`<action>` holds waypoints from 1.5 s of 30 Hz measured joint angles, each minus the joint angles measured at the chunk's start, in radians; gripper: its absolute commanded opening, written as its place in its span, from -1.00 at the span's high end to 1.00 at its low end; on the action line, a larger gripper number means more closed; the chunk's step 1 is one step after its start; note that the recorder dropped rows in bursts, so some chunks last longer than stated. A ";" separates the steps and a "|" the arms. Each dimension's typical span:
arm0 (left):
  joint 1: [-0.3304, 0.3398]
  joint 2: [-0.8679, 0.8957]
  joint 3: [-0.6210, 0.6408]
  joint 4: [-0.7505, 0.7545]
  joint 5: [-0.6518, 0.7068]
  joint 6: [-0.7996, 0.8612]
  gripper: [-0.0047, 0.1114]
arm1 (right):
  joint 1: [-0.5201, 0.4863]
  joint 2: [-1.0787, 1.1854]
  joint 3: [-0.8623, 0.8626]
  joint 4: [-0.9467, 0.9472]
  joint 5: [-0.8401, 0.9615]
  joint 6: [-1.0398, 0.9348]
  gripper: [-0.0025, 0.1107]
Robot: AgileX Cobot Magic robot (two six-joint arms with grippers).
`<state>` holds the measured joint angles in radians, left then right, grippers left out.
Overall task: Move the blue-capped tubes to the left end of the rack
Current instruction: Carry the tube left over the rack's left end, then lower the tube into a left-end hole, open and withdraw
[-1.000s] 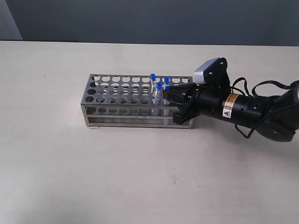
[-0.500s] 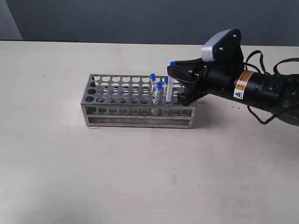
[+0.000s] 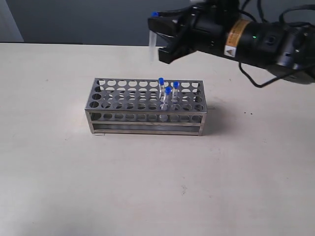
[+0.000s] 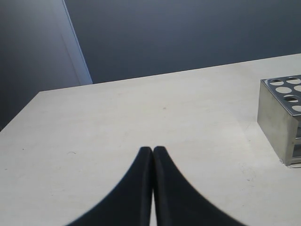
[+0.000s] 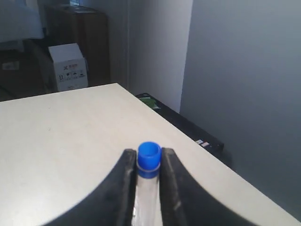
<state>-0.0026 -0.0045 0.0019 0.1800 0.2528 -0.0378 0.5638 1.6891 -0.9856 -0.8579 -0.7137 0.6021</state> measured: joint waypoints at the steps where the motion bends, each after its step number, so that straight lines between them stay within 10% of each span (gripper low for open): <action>1: 0.000 0.000 0.000 0.000 0.000 0.000 0.91 | 0.034 0.027 -0.047 -0.002 0.027 0.002 0.97; 16: 0.000 0.000 0.000 0.000 0.000 0.000 0.91 | 0.207 0.447 -0.453 0.077 0.182 0.004 0.97; 45: 0.000 0.000 0.000 0.000 0.000 0.000 0.91 | 0.208 0.577 -0.512 0.081 0.216 0.034 0.75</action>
<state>-0.0026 -0.0045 0.0019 0.1800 0.2528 -0.0378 0.7714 2.2662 -1.4971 -0.7765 -0.4977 0.6359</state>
